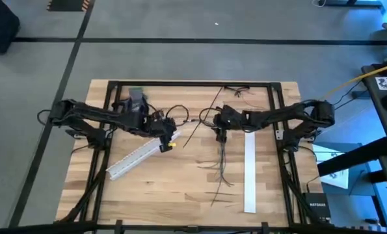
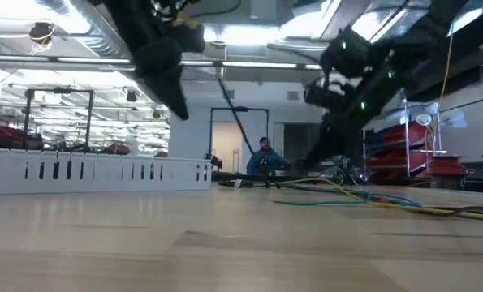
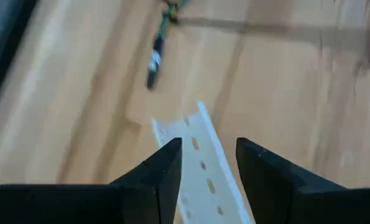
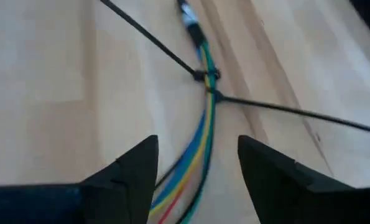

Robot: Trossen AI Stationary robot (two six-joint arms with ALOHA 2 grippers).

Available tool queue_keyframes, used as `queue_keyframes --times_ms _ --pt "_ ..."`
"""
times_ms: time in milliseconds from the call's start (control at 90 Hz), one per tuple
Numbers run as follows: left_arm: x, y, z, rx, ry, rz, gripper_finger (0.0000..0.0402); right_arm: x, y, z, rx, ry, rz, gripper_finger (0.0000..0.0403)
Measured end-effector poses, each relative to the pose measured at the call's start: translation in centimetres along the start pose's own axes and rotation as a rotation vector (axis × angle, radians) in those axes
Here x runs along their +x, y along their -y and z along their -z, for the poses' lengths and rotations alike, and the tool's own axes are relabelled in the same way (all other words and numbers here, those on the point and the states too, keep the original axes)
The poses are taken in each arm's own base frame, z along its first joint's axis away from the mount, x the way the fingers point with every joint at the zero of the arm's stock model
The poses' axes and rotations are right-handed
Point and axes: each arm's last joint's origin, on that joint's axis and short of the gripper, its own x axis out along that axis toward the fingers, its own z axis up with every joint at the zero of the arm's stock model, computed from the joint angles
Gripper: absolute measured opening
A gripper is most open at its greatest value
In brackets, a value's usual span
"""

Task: Ziptie cables
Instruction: Wrap the black zip tie on the colored cables

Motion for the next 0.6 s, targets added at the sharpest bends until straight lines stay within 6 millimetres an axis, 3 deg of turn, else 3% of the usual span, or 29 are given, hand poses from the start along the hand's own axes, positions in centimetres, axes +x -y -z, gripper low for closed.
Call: queue_keyframes --times_ms 267,600 --pt "1.1 1.4 0.9 -0.059 0.115 0.052 0.0137 2.9 0.6 1.2 0.053 0.010 -0.034 0.0214" --pt "1.3 1.5 0.9 -0.038 0.126 0.053 0.0135 5.2 0.5 2.2 0.148 0.020 -0.026 0.0211"
